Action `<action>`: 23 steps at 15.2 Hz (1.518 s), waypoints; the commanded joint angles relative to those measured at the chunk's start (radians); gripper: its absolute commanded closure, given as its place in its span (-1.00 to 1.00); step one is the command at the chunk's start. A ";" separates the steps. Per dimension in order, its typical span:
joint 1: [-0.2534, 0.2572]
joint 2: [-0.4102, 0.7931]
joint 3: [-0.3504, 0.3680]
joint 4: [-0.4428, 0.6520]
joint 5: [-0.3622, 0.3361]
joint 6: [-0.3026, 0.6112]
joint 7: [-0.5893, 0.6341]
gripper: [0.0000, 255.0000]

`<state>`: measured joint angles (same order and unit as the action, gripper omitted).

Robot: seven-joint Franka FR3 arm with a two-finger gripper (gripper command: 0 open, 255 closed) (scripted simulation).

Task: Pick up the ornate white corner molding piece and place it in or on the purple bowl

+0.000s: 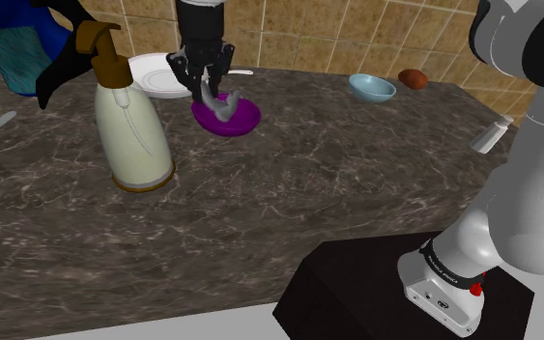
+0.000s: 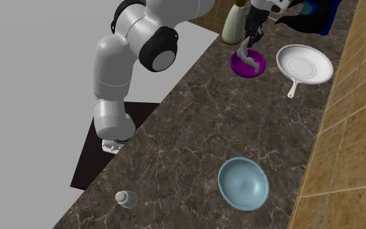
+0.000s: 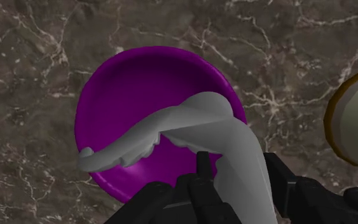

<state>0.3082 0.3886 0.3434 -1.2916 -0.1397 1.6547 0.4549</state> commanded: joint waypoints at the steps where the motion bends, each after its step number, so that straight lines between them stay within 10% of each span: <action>1: -0.005 0.000 -0.002 -0.037 0.001 0.028 0.001 1.00; 15: -0.008 -0.005 -0.009 -0.128 0.003 0.114 0.003 1.00; 16: -0.007 -0.018 -0.007 -0.137 0.005 0.110 0.008 -1.00; 23: -0.002 -0.001 -0.007 -0.055 0.002 0.045 0.001 -1.00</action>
<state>0.3028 0.3808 0.3360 -1.3831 -0.1359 1.7308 0.4572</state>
